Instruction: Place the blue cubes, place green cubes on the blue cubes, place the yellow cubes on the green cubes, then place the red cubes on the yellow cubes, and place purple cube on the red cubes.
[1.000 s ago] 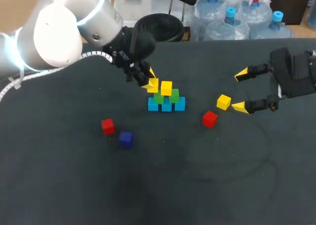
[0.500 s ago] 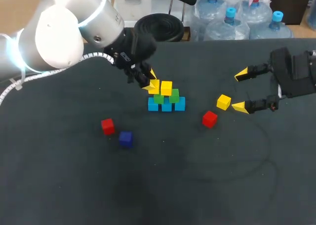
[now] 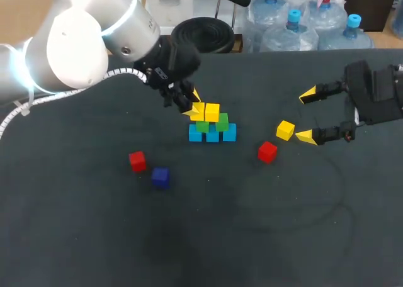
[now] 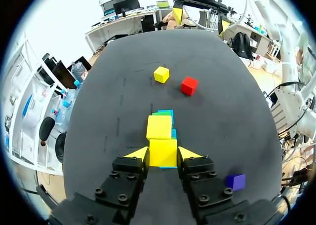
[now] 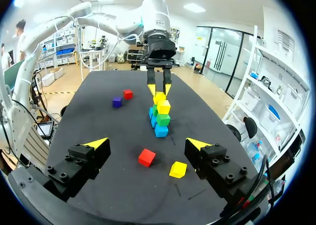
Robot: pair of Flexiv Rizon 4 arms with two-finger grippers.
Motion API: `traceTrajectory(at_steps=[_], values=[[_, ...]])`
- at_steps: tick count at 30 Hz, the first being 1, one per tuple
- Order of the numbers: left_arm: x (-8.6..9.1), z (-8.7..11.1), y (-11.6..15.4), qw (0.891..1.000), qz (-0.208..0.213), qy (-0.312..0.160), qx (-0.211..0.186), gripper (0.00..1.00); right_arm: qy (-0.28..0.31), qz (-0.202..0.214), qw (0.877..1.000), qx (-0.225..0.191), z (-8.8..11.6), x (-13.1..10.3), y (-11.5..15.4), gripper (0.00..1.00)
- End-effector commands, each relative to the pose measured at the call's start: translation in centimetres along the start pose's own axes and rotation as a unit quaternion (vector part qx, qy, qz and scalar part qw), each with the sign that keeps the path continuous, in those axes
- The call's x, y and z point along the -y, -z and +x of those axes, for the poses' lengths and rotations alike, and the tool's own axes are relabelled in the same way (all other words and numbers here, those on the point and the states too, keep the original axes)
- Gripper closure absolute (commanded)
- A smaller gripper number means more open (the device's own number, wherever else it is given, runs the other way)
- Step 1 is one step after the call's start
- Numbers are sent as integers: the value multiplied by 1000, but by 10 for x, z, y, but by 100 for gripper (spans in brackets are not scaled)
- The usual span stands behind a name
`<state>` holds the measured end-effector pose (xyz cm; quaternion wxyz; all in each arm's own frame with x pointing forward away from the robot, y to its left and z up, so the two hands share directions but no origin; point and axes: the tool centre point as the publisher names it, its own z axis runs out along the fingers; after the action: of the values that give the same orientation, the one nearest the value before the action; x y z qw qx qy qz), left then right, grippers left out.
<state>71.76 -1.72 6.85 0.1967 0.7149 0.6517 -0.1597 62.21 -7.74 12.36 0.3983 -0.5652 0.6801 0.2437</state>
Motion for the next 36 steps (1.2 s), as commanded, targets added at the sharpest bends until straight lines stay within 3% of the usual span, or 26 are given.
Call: traceTrajectory(at_steps=[1, 36], values=[[-1, 0, -1, 1000, 1, 0, -1, 100, 0, 0, 1000, -1, 0, 0, 0, 0], [-5, 0, -6, 1000, 5, -1, 1, 100, 0, 0, 1000, -1, 0, 0, 0, 0]])
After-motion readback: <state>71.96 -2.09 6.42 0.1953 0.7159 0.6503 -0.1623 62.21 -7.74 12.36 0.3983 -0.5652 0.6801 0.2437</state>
